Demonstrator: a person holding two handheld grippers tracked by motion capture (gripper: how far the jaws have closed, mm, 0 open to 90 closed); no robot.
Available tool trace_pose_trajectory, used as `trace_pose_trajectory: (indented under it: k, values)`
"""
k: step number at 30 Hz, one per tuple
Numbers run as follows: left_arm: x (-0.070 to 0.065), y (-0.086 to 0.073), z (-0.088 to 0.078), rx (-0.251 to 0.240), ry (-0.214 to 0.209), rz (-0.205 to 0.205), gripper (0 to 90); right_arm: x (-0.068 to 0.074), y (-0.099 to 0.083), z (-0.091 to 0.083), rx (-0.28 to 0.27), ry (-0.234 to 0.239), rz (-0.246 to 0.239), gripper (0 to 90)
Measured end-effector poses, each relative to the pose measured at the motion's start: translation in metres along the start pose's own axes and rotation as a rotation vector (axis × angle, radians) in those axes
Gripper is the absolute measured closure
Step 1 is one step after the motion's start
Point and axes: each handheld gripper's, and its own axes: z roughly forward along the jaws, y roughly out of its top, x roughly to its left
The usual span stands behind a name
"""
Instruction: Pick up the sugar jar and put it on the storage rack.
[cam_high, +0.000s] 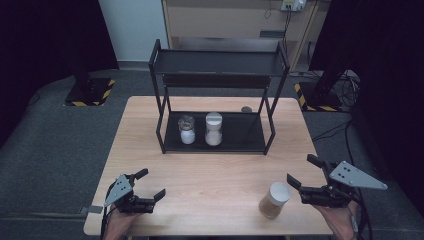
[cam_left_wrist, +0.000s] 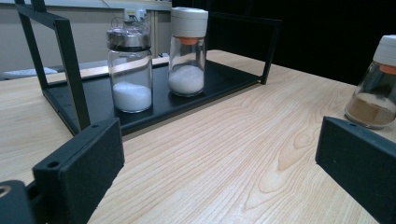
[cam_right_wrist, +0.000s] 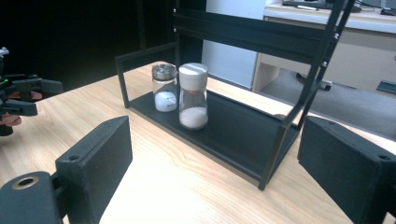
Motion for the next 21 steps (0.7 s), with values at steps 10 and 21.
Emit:
trace_pose_trajectory:
  k: [10, 21]
  values:
    - [0.003, -0.002, -0.001, -0.017, -0.002, -0.024, 0.0, -0.002, -0.033, -0.009, -0.001, -0.044, 0.035, 10.5]
    - [0.003, -0.002, -0.001, -0.01, -0.007, -0.016, 0.0, -0.003, -0.065, -0.013, -0.005, -0.07, 0.062, 10.7]
